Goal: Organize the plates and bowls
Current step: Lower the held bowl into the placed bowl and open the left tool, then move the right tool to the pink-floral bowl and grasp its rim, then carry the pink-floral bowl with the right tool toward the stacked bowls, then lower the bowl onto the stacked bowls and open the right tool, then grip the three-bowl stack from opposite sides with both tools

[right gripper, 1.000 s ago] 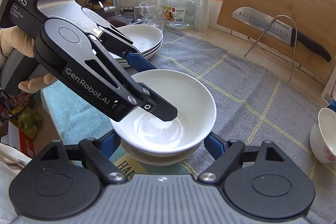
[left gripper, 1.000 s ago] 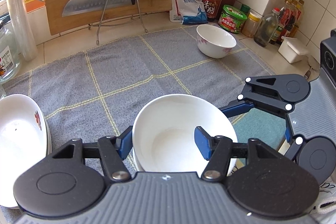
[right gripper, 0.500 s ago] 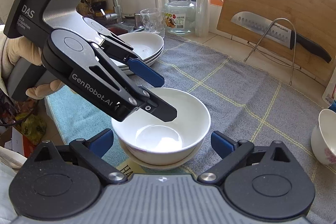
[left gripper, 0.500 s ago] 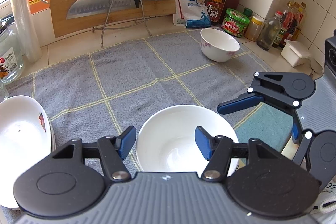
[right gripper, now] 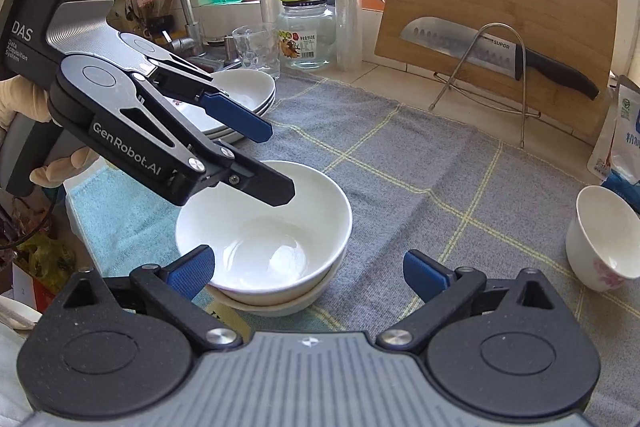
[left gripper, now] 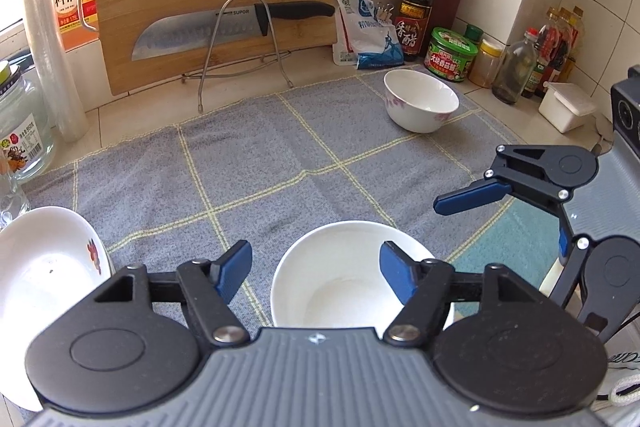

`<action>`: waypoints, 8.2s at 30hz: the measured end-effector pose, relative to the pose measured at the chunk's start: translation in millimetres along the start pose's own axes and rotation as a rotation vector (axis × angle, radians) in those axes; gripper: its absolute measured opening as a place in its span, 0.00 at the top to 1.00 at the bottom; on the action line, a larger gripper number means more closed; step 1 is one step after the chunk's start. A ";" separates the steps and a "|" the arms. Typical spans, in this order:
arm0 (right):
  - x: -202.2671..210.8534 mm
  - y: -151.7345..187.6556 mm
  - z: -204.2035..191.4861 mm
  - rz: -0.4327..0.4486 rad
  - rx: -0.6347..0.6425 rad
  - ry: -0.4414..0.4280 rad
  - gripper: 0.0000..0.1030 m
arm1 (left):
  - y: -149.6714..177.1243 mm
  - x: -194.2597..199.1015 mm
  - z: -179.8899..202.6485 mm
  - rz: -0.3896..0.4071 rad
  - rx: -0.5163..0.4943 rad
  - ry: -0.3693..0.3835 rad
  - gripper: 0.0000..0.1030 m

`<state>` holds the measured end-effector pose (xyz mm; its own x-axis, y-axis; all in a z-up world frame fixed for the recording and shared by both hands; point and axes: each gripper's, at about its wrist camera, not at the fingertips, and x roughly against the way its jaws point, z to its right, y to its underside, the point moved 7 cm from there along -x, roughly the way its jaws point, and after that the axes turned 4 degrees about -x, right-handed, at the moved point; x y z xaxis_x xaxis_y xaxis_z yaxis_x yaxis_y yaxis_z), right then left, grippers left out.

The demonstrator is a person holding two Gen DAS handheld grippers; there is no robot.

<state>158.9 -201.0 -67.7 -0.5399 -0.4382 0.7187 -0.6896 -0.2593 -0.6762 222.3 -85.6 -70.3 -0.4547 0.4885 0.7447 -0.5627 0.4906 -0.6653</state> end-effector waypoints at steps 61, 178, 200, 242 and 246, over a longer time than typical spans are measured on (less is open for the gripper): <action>-24.7 -27.7 299.8 -0.095 -0.166 0.098 0.19 | -118.0 -210.4 146.2 0.193 -0.012 -0.231 0.07; -45.3 -51.2 -5.3 -0.206 -0.086 -0.188 0.31 | 43.8 21.5 57.7 0.080 0.136 -0.259 0.11; -15.4 -56.8 -21.2 -0.071 0.010 -0.313 0.04 | 61.6 32.4 51.4 0.073 0.137 -0.210 0.07; -58.1 23.0 -18.8 -0.175 0.532 -0.206 0.08 | 70.6 -14.9 27.9 -0.066 -0.298 0.074 0.06; -58.7 19.6 -22.1 -0.212 0.532 -0.222 0.12 | 65.0 -19.8 24.5 -0.078 -0.368 0.181 0.11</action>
<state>166.5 -161.4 -119.6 -0.2648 -0.4842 0.8339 -0.4044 -0.7294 -0.5518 177.8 -81.1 -127.0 -0.2738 0.5425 0.7942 -0.2913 0.7402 -0.6060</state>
